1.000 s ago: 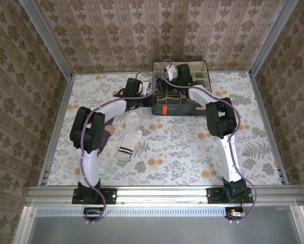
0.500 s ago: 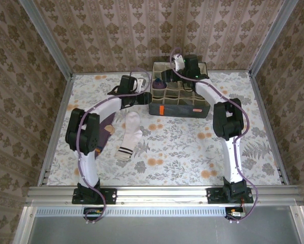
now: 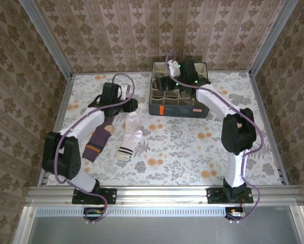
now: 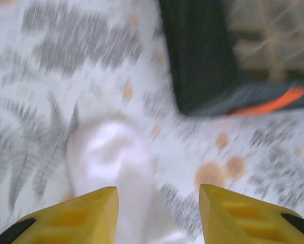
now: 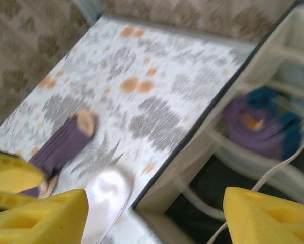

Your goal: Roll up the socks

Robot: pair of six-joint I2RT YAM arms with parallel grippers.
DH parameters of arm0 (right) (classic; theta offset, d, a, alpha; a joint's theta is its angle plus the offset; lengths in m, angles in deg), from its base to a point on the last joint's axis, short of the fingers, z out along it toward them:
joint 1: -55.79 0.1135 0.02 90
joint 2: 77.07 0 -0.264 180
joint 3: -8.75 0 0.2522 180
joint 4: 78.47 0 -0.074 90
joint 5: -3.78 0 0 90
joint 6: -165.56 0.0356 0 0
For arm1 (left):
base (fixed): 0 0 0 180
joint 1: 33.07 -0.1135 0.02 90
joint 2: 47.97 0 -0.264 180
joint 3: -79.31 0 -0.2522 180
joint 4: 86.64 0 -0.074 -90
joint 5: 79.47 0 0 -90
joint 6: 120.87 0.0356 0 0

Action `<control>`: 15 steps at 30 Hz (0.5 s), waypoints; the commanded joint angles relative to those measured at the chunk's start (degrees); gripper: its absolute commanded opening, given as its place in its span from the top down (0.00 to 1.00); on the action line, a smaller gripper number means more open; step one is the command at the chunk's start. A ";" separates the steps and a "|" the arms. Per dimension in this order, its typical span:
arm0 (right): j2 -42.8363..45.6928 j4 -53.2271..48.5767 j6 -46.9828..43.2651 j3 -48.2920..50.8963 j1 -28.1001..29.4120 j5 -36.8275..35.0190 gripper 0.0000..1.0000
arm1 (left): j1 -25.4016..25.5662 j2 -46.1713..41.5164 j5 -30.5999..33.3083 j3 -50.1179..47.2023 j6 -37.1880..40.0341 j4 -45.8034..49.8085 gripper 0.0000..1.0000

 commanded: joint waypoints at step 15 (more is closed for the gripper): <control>22.05 4.44 -9.09 37.62 19.29 -11.04 0.39 | 12.89 -11.03 7.61 -25.05 -13.37 1.99 0.72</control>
